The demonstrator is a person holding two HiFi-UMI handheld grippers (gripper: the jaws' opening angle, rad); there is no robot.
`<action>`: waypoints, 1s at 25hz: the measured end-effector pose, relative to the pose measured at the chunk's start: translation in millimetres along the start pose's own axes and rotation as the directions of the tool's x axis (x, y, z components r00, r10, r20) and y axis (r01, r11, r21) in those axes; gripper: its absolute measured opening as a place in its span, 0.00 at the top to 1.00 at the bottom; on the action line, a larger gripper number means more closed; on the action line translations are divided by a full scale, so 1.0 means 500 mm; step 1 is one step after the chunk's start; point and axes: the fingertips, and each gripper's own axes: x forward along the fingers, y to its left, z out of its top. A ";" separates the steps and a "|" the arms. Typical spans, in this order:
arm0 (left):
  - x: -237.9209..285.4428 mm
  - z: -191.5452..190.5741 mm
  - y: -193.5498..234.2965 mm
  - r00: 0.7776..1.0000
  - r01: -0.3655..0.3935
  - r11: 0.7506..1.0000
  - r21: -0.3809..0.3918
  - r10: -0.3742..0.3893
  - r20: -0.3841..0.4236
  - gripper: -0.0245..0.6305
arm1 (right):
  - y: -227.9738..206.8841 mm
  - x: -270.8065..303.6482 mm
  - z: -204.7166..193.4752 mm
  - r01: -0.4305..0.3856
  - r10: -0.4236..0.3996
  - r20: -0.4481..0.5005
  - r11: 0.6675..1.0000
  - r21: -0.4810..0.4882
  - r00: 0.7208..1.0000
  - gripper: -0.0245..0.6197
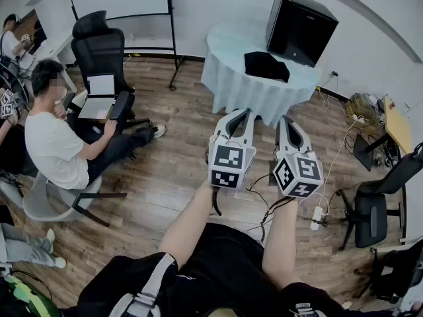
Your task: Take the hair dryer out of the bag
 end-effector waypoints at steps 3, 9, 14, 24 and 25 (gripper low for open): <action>-0.011 -0.010 0.023 1.000 -0.012 1.000 -0.027 0.012 -0.011 0.94 | 0.037 0.003 -0.014 -0.003 0.001 -0.024 0.996 -0.086 1.000 0.96; -0.012 -0.036 0.048 0.999 -0.004 1.000 -0.020 0.003 -0.037 0.94 | 0.036 0.029 0.003 0.059 -0.056 0.066 0.998 -0.034 0.996 0.95; -0.014 -0.043 0.093 0.998 -0.026 0.998 -0.060 0.023 -0.050 0.94 | 0.079 0.055 0.008 0.029 -0.026 0.076 0.999 -0.039 0.997 0.95; 0.045 -0.132 0.068 0.996 0.000 0.989 -0.149 -0.014 -0.092 0.94 | -0.063 0.024 -0.117 0.171 -0.171 -0.083 0.985 -0.009 0.982 0.95; 0.054 -0.145 0.067 0.994 0.004 0.988 -0.153 -0.020 -0.104 0.94 | -0.063 0.036 -0.126 0.163 -0.163 -0.088 0.987 -0.003 0.983 0.95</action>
